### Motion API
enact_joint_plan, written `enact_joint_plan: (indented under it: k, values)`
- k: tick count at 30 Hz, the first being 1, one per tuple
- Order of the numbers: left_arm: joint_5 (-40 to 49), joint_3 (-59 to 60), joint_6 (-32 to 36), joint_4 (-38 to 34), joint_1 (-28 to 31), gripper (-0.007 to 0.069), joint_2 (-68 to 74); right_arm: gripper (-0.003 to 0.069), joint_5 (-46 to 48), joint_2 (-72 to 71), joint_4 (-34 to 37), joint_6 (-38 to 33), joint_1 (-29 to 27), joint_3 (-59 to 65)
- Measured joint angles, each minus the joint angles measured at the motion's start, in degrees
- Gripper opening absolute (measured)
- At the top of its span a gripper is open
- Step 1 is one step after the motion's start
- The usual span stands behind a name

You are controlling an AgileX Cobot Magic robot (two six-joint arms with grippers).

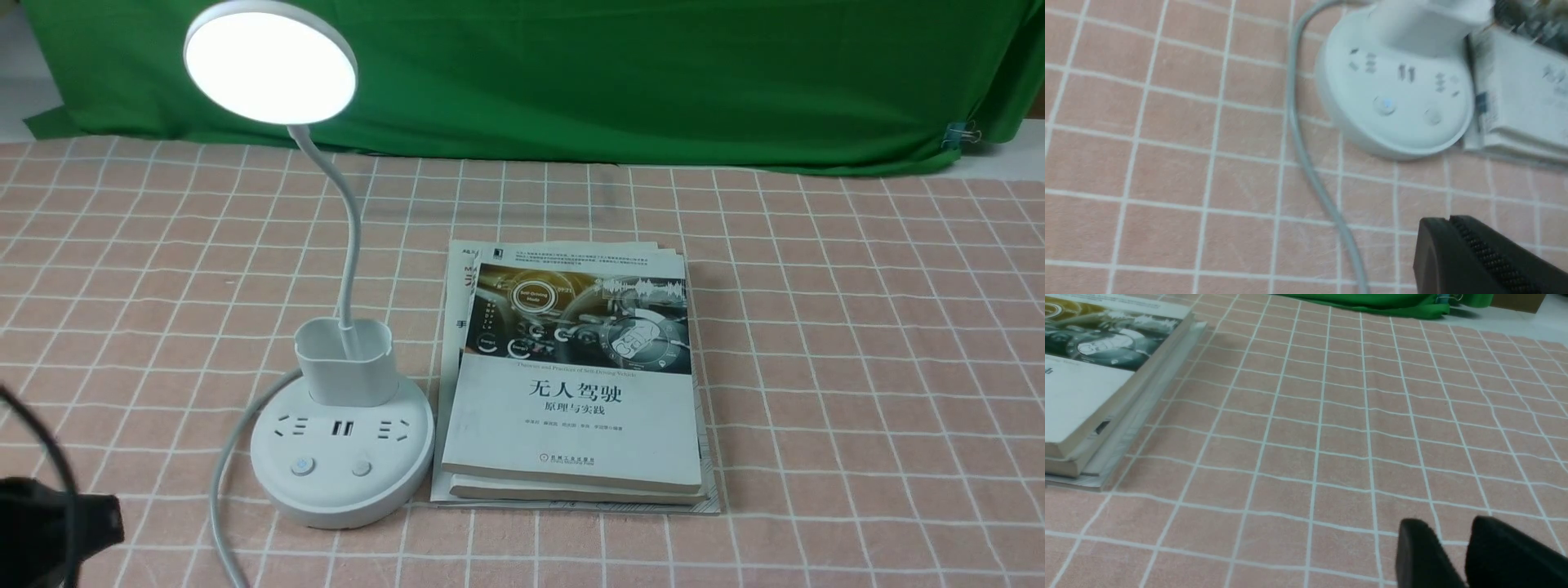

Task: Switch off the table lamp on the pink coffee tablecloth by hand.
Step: 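Press the power button on the round power strip under the lamp with the left gripper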

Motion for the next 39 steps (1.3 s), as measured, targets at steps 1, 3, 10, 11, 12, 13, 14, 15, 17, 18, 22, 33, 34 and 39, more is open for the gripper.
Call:
enact_joint_plan:
  k: [1,3,10,11,12,13,14,15,17,18,22,33,34,39]
  values:
    - [1.0,-1.9,1.1,0.7,0.0,0.0,3.8,0.0242,0.0,0.0,0.0,0.0,0.0,0.0]
    - [1.8,-3.8,1.7,1.1,-0.2,0.0,7.4,0.0242,0.0,0.0,0.0,0.0,0.0,0.0]
    - [3.1,-14.3,3.5,3.9,-13.0,-0.0008,28.9,0.0242,0.0,0.0,0.0,0.0,0.0,0.0]
    - [3.1,-14.5,3.4,4.0,-13.0,-0.0008,29.3,0.0242,0.0,0.0,0.0,0.0,0.0,0.0]
    - [3.2,-15.9,2.9,4.5,-15.9,-0.0008,31.6,0.0242,0.0,0.0,0.0,0.0,0.0,0.0]
    - [3.6,-17.3,2.6,4.4,-17.9,-0.0008,34.3,0.0242,0.0,0.0,0.0,0.0,0.0,0.0]
    - [3.6,-17.5,2.6,4.4,-18.2,-0.0008,34.6,0.0242,0.0,0.0,0.0,0.0,0.0,0.0]
    - [3.8,-19.0,2.6,4.4,-20.0,-0.0008,37.1,0.0242,0.0,0.0,0.0,0.0,0.0,0.0]
    - [4.1,-21.2,2.5,4.4,-21.7,-0.0008,40.7,0.0242,0.0,0.0,0.0,0.0,0.0,0.0]
    - [4.5,-22.2,2.5,4.4,-22.0,-0.0008,42.4,0.0242,0.0,0.0,0.0,0.0,0.0,0.0]
    - [5.5,-26.0,2.4,5.6,-22.3,-0.0008,47.8,0.0242,0.0,0.0,0.0,0.0,0.0,0.0]
    - [5.1,-32.3,2.6,8.8,-22.3,-0.0008,54.8,0.0242,0.0,0.0,0.0,0.0,0.0,0.0]
    - [5.0,-32.3,2.6,8.8,-22.3,-0.0008,55.2,0.0242,0.0,0.0,0.0,0.0,0.0,0.0]
    - [6.4,-32.4,2.6,9.9,-24.0,-0.0008,55.4,0.0242,0.0,0.0,0.0,0.0,0.0,0.0]
